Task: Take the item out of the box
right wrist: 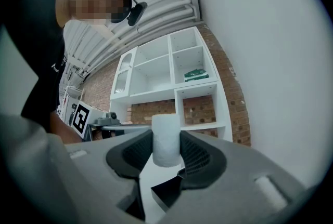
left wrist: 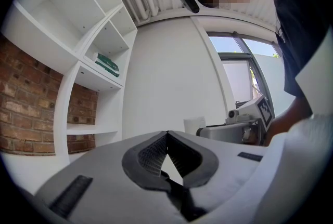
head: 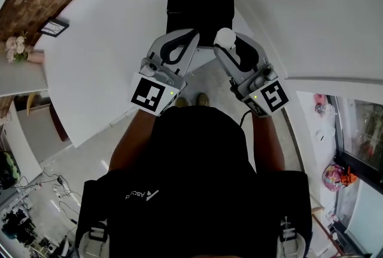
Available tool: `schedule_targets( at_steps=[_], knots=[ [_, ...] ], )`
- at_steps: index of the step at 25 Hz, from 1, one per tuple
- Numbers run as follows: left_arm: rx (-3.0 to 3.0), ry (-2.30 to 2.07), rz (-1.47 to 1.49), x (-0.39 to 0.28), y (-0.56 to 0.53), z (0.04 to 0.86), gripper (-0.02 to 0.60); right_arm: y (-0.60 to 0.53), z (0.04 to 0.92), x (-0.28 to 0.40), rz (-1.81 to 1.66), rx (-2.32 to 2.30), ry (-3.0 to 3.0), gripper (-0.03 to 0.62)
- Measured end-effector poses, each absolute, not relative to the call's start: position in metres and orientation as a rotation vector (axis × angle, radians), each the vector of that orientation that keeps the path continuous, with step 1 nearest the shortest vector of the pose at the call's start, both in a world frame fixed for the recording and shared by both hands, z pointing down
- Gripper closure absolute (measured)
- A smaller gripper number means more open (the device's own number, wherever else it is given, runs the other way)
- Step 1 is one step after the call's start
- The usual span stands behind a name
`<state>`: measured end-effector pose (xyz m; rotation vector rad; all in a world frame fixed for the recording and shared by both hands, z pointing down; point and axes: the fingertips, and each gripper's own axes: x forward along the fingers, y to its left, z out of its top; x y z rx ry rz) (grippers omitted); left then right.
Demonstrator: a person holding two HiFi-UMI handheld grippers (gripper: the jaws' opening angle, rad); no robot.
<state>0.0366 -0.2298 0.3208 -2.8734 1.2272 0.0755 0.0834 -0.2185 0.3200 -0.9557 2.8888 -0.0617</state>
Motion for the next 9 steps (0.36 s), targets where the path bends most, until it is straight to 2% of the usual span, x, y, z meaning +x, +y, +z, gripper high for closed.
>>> schedule_targets(
  at_steps=[9],
  knots=[
    [-2.863, 1.235, 0.077, 0.0401, -0.2217, 0.3211, 0.583, -0.2144, 0.3215, 0.0922, -0.027, -0.964, 2.868, 0.431]
  ],
)
